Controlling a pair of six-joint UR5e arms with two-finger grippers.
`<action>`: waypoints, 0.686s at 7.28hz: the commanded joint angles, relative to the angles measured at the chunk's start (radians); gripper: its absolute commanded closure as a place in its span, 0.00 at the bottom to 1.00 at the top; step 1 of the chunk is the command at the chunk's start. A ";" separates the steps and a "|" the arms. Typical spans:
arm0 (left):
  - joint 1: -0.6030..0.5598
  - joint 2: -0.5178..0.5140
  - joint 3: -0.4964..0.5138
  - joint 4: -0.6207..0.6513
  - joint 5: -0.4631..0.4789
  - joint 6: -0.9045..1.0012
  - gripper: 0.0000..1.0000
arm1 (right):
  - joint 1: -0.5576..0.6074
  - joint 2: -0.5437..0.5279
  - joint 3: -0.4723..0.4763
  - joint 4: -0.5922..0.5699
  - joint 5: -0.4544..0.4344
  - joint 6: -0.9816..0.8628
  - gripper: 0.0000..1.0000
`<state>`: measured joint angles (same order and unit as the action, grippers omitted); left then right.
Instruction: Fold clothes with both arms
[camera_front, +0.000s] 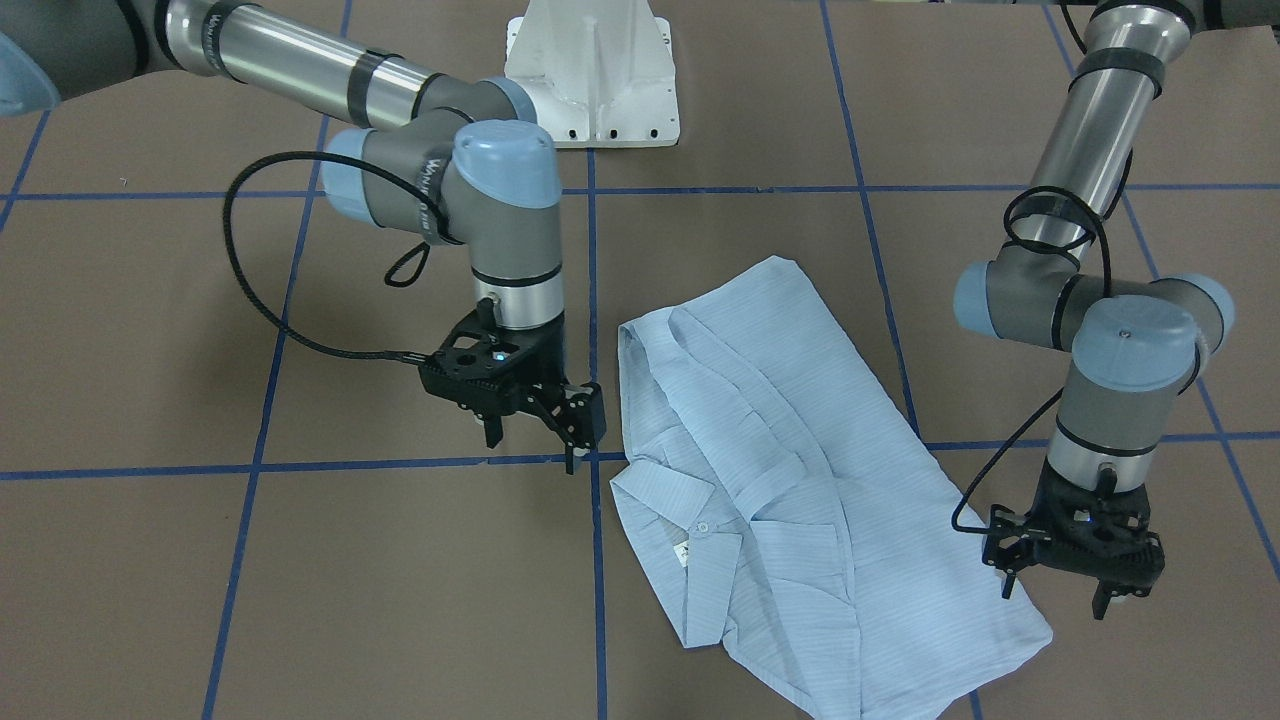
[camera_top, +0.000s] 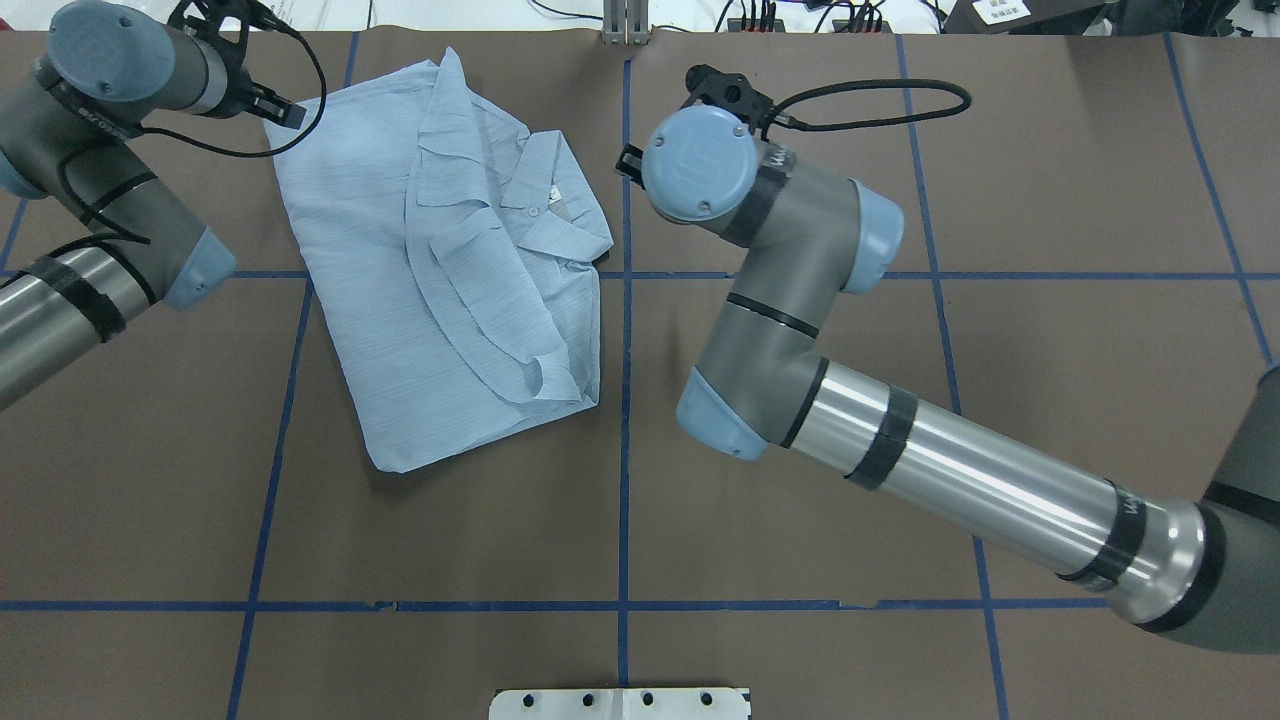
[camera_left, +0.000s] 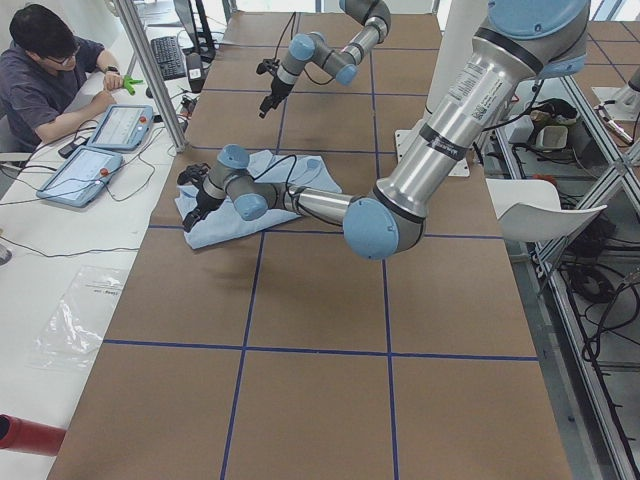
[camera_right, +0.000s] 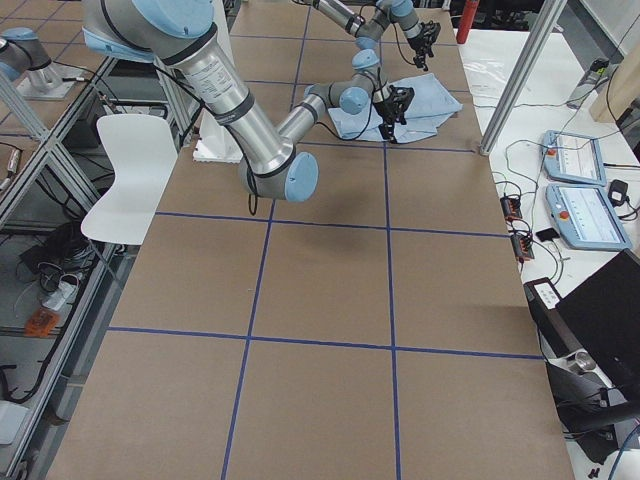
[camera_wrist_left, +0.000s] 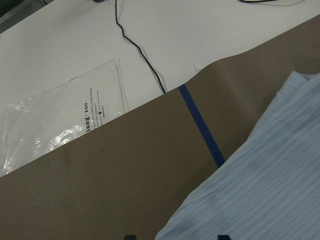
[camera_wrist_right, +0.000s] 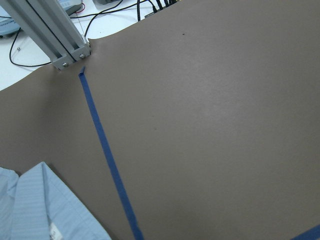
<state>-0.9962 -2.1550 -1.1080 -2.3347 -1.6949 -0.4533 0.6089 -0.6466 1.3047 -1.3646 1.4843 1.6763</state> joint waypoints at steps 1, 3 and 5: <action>-0.001 0.030 -0.044 -0.003 -0.009 -0.010 0.00 | -0.030 0.148 -0.199 0.039 -0.036 0.150 0.05; -0.001 0.030 -0.044 -0.003 -0.009 -0.010 0.00 | -0.061 0.154 -0.313 0.178 -0.096 0.184 0.06; 0.001 0.029 -0.044 -0.003 -0.009 -0.010 0.00 | -0.072 0.154 -0.344 0.206 -0.113 0.227 0.17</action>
<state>-0.9962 -2.1257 -1.1516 -2.3378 -1.7042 -0.4632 0.5437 -0.4939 0.9874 -1.1861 1.3855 1.8802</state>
